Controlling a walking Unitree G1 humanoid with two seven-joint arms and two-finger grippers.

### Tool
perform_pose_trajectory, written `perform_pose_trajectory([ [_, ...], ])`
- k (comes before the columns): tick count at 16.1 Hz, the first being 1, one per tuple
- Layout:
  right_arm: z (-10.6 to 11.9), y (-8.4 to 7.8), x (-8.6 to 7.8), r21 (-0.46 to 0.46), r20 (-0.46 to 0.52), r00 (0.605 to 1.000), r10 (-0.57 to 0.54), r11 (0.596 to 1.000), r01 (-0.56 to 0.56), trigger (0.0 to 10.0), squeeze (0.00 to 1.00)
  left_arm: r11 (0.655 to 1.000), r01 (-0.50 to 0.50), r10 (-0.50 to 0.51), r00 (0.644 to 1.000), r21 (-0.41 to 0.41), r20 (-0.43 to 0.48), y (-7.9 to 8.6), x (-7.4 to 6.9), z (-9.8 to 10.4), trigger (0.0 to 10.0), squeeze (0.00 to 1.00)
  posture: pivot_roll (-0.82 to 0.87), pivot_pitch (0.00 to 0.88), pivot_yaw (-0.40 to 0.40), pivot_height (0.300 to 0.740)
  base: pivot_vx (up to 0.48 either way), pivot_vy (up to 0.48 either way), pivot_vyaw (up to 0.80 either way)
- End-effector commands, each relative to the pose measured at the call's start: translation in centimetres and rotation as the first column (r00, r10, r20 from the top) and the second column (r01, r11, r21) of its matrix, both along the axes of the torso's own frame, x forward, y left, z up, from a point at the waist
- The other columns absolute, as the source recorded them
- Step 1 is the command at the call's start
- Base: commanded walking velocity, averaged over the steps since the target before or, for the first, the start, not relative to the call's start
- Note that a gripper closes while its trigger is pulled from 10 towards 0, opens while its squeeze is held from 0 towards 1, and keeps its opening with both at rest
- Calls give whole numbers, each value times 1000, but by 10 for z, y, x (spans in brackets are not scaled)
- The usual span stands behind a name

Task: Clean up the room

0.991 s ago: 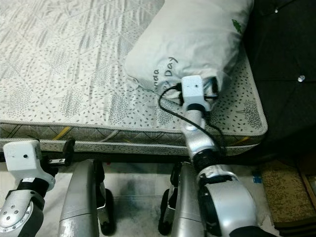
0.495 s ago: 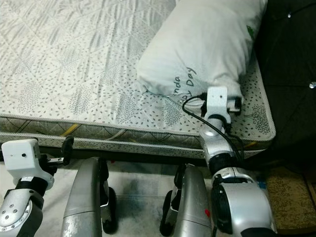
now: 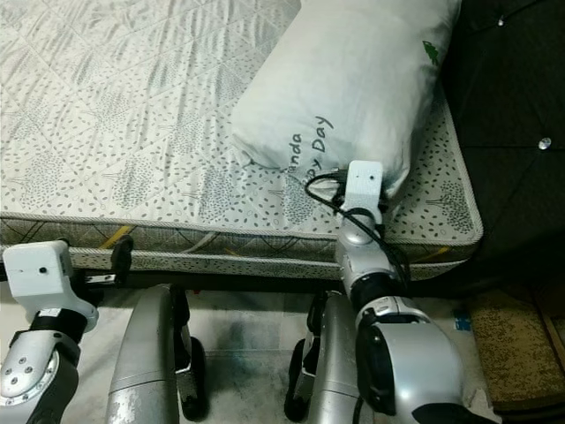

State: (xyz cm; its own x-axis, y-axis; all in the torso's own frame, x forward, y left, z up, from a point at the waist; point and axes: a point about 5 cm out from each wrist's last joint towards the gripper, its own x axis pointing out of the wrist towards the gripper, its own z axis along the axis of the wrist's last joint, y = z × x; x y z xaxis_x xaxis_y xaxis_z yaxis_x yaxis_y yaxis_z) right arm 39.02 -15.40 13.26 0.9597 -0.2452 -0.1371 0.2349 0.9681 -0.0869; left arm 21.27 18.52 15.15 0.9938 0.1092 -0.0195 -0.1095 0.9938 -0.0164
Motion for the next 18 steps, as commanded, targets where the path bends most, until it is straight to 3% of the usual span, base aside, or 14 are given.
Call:
perform_pose_trajectory([
  [1, -9, 0, -3, 26, -40, 999, 5, 1000, -4, 0, 0, 1000, -3, 3, 1000, -8, -28, 1, -2, -6, 10000, 0, 184, 320, -68, 550, 0, 0, 0],
  [18, 1, -1, 0, 98, 21, 998, -53, 994, 51, 0, 0, 1000, -3, 3, 1000, -1, -4, 2, 4, -2, 10000, 0, 194, 286, -66, 550, 0, 0, 0],
])
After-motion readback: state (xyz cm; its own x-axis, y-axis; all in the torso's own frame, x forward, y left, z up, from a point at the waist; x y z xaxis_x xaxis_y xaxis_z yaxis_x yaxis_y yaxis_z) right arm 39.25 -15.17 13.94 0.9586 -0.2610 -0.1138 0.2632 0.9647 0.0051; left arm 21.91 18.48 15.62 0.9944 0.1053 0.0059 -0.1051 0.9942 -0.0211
